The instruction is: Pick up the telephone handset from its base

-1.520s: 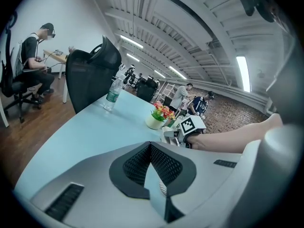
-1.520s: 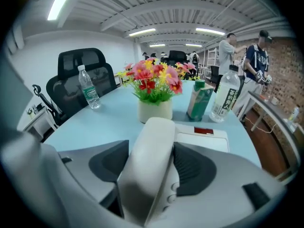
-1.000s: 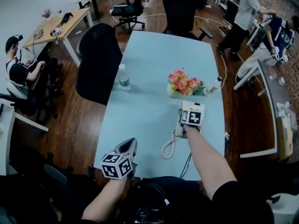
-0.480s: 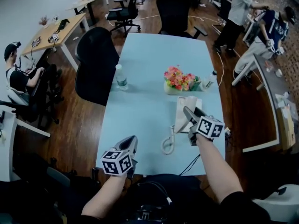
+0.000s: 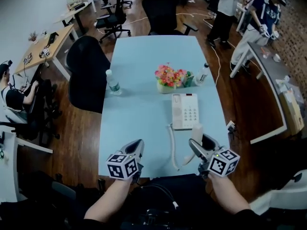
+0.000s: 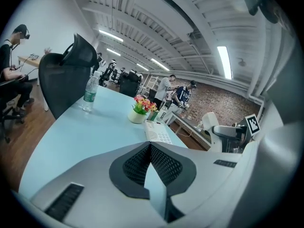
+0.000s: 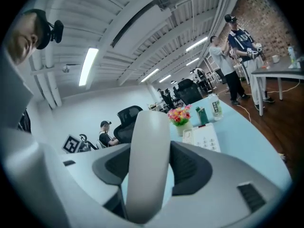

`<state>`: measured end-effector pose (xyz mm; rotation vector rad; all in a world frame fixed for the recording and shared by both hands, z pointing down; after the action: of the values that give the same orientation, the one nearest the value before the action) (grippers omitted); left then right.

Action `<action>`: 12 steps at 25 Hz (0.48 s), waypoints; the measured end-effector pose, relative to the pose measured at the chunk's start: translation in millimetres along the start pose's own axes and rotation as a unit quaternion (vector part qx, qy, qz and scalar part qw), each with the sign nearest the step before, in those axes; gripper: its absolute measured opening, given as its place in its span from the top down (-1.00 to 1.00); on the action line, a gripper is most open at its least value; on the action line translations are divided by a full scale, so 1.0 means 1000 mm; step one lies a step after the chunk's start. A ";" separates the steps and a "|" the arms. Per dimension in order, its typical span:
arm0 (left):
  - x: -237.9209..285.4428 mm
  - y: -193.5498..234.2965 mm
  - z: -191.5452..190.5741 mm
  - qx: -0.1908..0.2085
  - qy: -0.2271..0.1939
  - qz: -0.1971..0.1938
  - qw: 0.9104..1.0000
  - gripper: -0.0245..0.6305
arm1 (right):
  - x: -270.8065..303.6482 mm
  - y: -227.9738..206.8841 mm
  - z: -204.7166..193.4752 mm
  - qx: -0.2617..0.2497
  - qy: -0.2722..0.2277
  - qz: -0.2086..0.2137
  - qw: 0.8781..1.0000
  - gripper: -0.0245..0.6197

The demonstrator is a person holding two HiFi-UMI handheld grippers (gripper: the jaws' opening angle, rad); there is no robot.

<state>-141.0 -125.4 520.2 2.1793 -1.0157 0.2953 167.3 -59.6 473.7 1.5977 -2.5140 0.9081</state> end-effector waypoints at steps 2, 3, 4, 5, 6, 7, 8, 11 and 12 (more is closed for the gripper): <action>0.004 -0.006 0.000 0.007 0.005 -0.009 1.000 0.93 | -0.011 0.000 -0.013 0.005 0.009 -0.005 1.000 0.12; 0.005 -0.009 0.000 0.011 0.006 -0.013 1.000 0.93 | -0.015 -0.002 -0.019 0.009 0.010 -0.007 1.000 0.12; 0.007 -0.011 0.000 0.014 0.008 -0.016 1.000 0.93 | -0.018 -0.004 -0.024 0.014 0.009 -0.007 1.000 0.12; 0.008 -0.013 -0.001 0.017 0.010 -0.018 1.000 0.93 | -0.021 -0.007 -0.028 0.018 0.007 -0.007 1.000 0.12; 0.009 -0.015 -0.001 0.019 0.012 -0.021 1.000 0.93 | -0.023 -0.009 -0.029 0.019 0.004 -0.008 1.000 0.12; 0.010 -0.018 -0.001 0.021 0.014 -0.023 0.999 0.93 | -0.024 -0.010 -0.029 0.018 0.000 -0.010 1.000 0.12; 0.011 -0.020 -0.001 0.023 0.016 -0.025 0.999 0.93 | -0.024 -0.010 -0.027 0.016 -0.003 -0.013 1.000 0.12; 0.010 -0.024 0.000 0.031 0.018 -0.031 0.999 0.93 | -0.022 -0.007 -0.022 0.003 -0.010 -0.019 1.000 0.13; 0.009 -0.025 0.000 0.032 0.018 -0.031 0.999 0.93 | -0.021 -0.007 -0.023 0.001 -0.010 -0.019 1.000 0.13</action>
<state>-116.8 -119.7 512.1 2.2510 -0.9294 0.3415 177.1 -33.8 489.1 1.6568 -2.4869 0.8972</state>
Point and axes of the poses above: the fingertips, and each gripper's own axes: x forward along the fingers, y to its left, z out of its top, the point moved 8 cm from there along -x, backward along the fingers, and after that the axes turned 2 degrees about -x, right-handed, at the moved point
